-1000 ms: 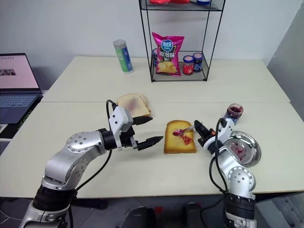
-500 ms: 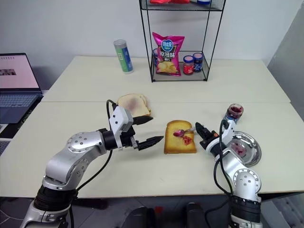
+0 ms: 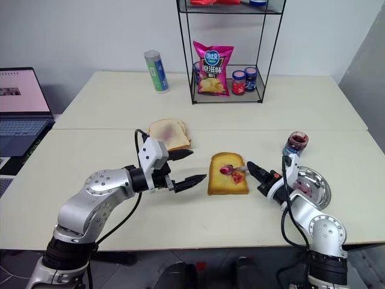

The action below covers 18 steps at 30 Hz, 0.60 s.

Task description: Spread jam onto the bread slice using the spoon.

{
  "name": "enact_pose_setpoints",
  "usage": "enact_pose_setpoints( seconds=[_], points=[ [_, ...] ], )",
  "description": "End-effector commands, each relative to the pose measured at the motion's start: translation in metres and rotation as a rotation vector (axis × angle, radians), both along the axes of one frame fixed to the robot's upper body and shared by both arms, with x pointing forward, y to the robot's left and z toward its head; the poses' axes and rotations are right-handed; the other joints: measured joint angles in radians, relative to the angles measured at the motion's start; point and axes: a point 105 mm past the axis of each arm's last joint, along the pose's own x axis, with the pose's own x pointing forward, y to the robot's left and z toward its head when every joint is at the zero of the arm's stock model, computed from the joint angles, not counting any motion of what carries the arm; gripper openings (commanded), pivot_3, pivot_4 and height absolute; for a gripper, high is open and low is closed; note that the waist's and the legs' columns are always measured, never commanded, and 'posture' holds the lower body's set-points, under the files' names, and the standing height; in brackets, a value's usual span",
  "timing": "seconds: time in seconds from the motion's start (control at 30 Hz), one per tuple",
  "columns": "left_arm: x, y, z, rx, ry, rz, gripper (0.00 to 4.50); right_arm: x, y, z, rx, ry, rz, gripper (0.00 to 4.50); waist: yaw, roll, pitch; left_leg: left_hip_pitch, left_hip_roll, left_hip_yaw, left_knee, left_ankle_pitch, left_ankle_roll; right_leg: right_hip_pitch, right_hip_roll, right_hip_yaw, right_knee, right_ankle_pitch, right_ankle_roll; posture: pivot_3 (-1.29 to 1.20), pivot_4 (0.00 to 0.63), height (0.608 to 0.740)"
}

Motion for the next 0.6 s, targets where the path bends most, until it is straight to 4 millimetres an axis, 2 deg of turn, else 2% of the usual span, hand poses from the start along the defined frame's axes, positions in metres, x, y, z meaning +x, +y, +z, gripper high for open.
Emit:
enact_pose_setpoints(
  seconds=[0.03, 0.27, 0.5, 0.6],
  points=[
    [-0.003, -0.001, 0.012, -0.009, -0.066, -0.006, 4.50, -0.004, 0.004, -0.001, -0.015, 0.010, 0.047, 0.01, 0.000, 0.000, 0.000, 0.000, 0.000, 0.000, 0.000, 0.000, 0.000, 0.000, 0.000, 0.000, 0.000, 0.000, 0.000, 0.00, 0.150, 0.740],
    [-0.004, -0.001, 0.013, -0.012, -0.069, -0.003, 4.50, 0.004, 0.001, -0.003, -0.004, 0.014, -0.024, 0.01, 0.000, 0.000, 0.000, 0.000, 0.000, 0.000, 0.000, 0.000, 0.000, 0.000, 0.000, 0.000, 0.000, 0.000, 0.000, 0.00, 0.150, 0.740],
    [-0.004, -0.001, 0.013, -0.008, -0.071, -0.004, 4.50, -0.004, 0.005, -0.006, -0.008, 0.041, 0.024, 0.01, -0.001, 0.000, 0.000, 0.000, 0.000, 0.000, 0.000, 0.000, 0.000, 0.000, 0.000, 0.000, 0.000, 0.000, 0.000, 0.00, 0.150, 0.740],
    [-0.003, -0.002, 0.014, -0.009, -0.072, -0.006, 4.50, -0.009, 0.001, -0.004, -0.002, 0.046, 0.060, 0.01, 0.000, 0.000, 0.000, 0.000, 0.000, 0.000, 0.000, 0.000, 0.000, 0.000, 0.000, 0.000, 0.000, 0.000, 0.000, 0.00, 0.150, 0.740]
  ],
)
